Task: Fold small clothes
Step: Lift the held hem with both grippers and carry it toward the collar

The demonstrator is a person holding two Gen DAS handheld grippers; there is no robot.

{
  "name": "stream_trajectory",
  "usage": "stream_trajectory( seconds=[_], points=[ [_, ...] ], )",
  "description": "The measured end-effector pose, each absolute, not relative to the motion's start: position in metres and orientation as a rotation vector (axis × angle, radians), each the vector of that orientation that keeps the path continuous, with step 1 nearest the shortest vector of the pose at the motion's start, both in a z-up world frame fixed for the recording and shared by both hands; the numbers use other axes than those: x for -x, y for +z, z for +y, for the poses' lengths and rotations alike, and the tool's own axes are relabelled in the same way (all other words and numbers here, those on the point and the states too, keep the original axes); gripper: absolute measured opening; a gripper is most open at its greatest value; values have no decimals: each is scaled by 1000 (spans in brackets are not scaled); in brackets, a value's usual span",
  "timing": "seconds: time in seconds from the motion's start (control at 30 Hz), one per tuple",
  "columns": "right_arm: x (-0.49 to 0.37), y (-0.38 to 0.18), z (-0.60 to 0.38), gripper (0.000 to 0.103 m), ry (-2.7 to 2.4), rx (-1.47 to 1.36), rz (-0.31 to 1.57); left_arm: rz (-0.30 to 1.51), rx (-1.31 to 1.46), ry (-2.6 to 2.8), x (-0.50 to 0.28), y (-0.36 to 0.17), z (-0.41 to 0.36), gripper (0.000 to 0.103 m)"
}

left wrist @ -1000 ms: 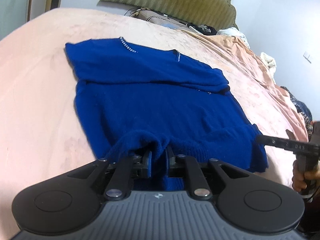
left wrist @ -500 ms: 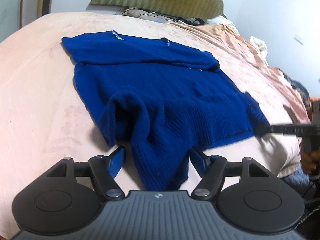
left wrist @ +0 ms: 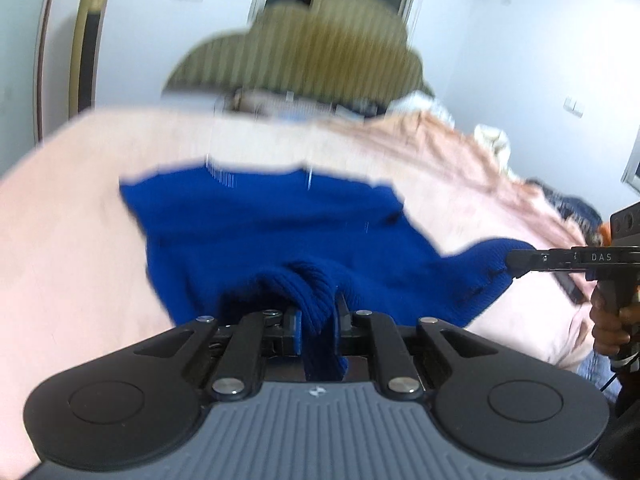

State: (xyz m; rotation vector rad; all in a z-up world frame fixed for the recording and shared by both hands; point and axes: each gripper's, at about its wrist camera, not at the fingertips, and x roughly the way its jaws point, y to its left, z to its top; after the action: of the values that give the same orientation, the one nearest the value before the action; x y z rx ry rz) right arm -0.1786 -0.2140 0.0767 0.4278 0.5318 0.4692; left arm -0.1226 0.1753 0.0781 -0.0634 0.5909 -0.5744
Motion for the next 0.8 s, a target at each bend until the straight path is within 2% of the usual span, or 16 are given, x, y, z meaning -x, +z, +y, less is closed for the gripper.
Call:
stream_trajectory(
  seconds=[0.27,0.53,0.67,0.8],
  points=[
    [169,128,-221,13,452,-404,345,388,83,-548,121,139,175,13],
    [158,173,-228,13,414,-366,158,244,40,-495,110,178,161,13],
    [145,177,-233,13,410,-377,145,261,32,-481,98,180,152,13],
    [136,156,-231,13,401,-399,214,347,5,-492,87,159,145,13]
  ],
)
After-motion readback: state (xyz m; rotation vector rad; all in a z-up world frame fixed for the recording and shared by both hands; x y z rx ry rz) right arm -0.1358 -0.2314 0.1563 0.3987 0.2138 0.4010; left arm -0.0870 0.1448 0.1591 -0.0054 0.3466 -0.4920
